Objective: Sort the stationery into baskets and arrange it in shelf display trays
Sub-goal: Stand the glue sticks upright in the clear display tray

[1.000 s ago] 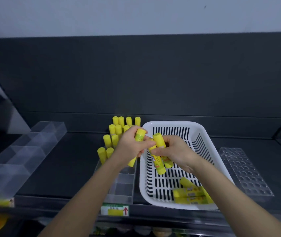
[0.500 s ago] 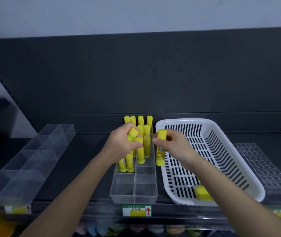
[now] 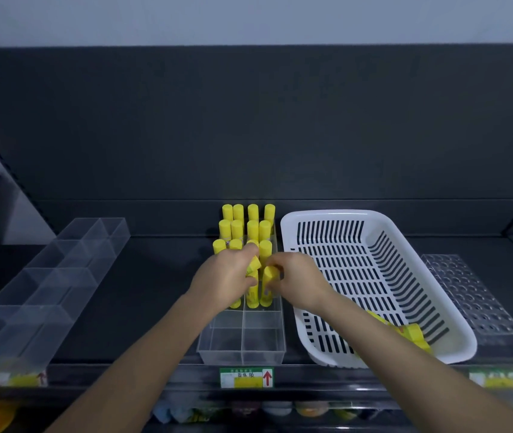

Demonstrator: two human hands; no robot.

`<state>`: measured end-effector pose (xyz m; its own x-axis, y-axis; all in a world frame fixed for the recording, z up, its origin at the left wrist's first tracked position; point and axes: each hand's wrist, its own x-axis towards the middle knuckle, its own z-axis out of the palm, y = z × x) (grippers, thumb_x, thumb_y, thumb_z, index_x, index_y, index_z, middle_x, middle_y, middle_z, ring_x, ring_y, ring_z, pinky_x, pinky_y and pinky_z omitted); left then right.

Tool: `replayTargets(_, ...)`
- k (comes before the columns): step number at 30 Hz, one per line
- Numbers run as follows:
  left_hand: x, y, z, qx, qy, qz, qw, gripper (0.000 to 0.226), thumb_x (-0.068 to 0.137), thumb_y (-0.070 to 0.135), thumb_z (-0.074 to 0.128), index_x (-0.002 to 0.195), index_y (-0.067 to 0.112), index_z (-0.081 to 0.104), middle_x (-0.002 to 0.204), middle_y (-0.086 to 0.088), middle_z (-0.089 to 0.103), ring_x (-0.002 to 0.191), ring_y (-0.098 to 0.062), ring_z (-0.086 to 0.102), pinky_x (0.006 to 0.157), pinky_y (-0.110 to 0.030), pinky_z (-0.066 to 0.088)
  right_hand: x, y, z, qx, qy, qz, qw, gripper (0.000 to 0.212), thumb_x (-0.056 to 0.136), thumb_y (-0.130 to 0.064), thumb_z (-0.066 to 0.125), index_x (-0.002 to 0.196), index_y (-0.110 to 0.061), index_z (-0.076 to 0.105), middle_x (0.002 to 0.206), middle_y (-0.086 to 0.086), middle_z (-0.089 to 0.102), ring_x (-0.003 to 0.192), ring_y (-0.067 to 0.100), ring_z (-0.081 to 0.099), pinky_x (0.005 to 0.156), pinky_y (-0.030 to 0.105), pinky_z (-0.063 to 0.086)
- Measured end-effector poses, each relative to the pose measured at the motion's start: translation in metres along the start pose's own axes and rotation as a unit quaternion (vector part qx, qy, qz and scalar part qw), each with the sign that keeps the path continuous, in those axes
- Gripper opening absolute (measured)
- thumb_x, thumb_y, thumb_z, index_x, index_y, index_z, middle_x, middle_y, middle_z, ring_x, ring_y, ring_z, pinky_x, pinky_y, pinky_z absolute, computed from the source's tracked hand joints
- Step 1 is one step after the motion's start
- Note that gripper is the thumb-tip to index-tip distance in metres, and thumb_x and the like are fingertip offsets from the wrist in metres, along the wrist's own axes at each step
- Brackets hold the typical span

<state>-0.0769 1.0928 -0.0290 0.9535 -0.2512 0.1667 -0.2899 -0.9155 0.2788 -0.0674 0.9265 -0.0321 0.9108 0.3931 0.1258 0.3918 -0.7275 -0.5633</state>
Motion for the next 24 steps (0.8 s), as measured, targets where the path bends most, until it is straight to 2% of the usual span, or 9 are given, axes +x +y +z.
replayTargets(4, -0.004, 0.002, 0.003, 0.003, 0.026, 0.008, 1.0, 0.036, 0.083, 0.028, 0.071, 0.11, 0.018, 0.049, 0.089, -0.002, 0.063, 0.078, -0.026, 0.061, 0.061, -0.036, 0.05, 0.001, 0.001, 0.005, -0.003, 0.003, 0.005, 1.0, 0.023, 0.075, -0.006, 0.066, 0.097, -0.011, 0.069, 0.086, 0.008, 0.069, 0.079, 0.026, 0.06, 0.066, 0.031, 0.046)
replayTargets(7, -0.007, 0.002, 0.001, -0.063, 0.057, -0.001, 0.996, 0.036, 0.082, 0.028, 0.072, 0.109, 0.017, 0.053, 0.099, -0.001, 0.061, 0.087, -0.022, 0.058, 0.07, -0.036, 0.05, 0.003, 0.002, 0.005, -0.019, -0.003, 0.005, 1.0, 0.027, 0.076, -0.009, 0.068, 0.103, -0.011, 0.068, 0.093, 0.01, 0.069, 0.085, 0.027, 0.059, 0.07, 0.031, 0.045)
replayTargets(9, -0.01, 0.002, -0.001, -0.116, 0.087, -0.01, 0.989, 0.031, 0.082, 0.028, 0.072, 0.106, 0.016, 0.057, 0.093, 0.002, 0.059, 0.081, -0.018, 0.058, 0.069, -0.033, 0.049, 0.003, 0.003, 0.003, -0.018, -0.009, 0.003, 1.0, 0.031, 0.075, -0.011, 0.071, 0.105, -0.011, 0.067, 0.097, 0.009, 0.068, 0.086, 0.024, 0.058, 0.07, 0.029, 0.044)
replayTargets(13, -0.018, 0.009, -0.003, -0.228, 0.105, -0.011, 0.968, 0.016, 0.089, 0.023, 0.065, 0.103, 0.019, 0.059, 0.069, 0.011, 0.056, 0.06, -0.004, 0.056, 0.052, -0.014, 0.041, -0.007, 0.009, -0.012, 0.012, 0.004, 0.021, 1.0, 0.041, 0.078, -0.018, 0.074, 0.116, -0.013, 0.062, 0.108, 0.002, 0.063, 0.095, 0.015, 0.056, 0.078, 0.022, 0.041)
replayTargets(15, -0.02, 0.014, -0.003, -0.291, 0.092, -0.01, 0.952, 0.008, 0.092, 0.022, 0.06, 0.099, 0.025, 0.059, 0.061, 0.006, 0.056, 0.054, -0.01, 0.056, 0.049, -0.022, 0.044, -0.013, 0.016, -0.025, 0.019, 0.006, 0.035, 0.999, 0.039, 0.08, -0.017, 0.073, 0.117, -0.013, 0.062, 0.106, 0.0, 0.063, 0.094, 0.011, 0.055, 0.079, 0.02, 0.041)
replayTargets(17, -0.021, 0.022, -0.004, -0.352, 0.07, -0.026, 0.933, 0.011, 0.093, 0.021, 0.058, 0.097, 0.031, 0.058, 0.069, -0.003, 0.061, 0.066, -0.026, 0.063, 0.061, -0.038, 0.055, -0.02, 0.027, -0.04, 0.018, -0.023, 0.057, 0.998, 0.034, 0.08, -0.014, 0.072, 0.114, -0.014, 0.064, 0.1, -0.003, 0.063, 0.09, 0.01, 0.057, 0.077, 0.017, 0.041)
replayTargets(18, -0.02, 0.027, -0.005, -0.378, 0.064, -0.033, 0.923, 0.012, 0.093, 0.02, 0.058, 0.097, 0.031, 0.058, 0.071, -0.001, 0.063, 0.07, -0.027, 0.065, 0.066, -0.042, 0.057, -0.024, 0.034, -0.048, 0.011, -0.048, 0.069, 0.996, 0.032, 0.08, -0.014, 0.073, 0.111, -0.014, 0.065, 0.097, -0.004, 0.062, 0.088, 0.01, 0.058, 0.076, 0.017, 0.042)
replayTargets(21, -0.013, 0.045, -0.005, -0.459, 0.049, -0.037, 0.886, 0.013, 0.093, 0.012, 0.06, 0.099, 0.023, 0.06, 0.076, 0.008, 0.066, 0.072, -0.013, 0.068, 0.071, -0.034, 0.058, -0.039, 0.055, -0.069, -0.035, -0.134, 0.108, 0.984, 0.032, 0.079, -0.018, 0.074, 0.11, -0.016, 0.066, 0.098, -0.005, 0.063, 0.089, 0.011, 0.059, 0.078, 0.021, 0.046)
replayTargets(24, -0.004, 0.066, -0.004, -0.542, 0.047, -0.054, 0.837, 0.015, 0.093, 0.01, 0.06, 0.104, 0.02, 0.058, 0.086, -0.009, 0.068, 0.071, -0.013, 0.068, 0.069, -0.028, 0.058, -0.056, 0.076, -0.082, -0.071, -0.208, 0.15, 0.964, 0.042, 0.079, -0.022, 0.074, 0.119, -0.018, 0.061, 0.109, -0.005, 0.061, 0.1, 0.014, 0.057, 0.083, 0.023, 0.045)
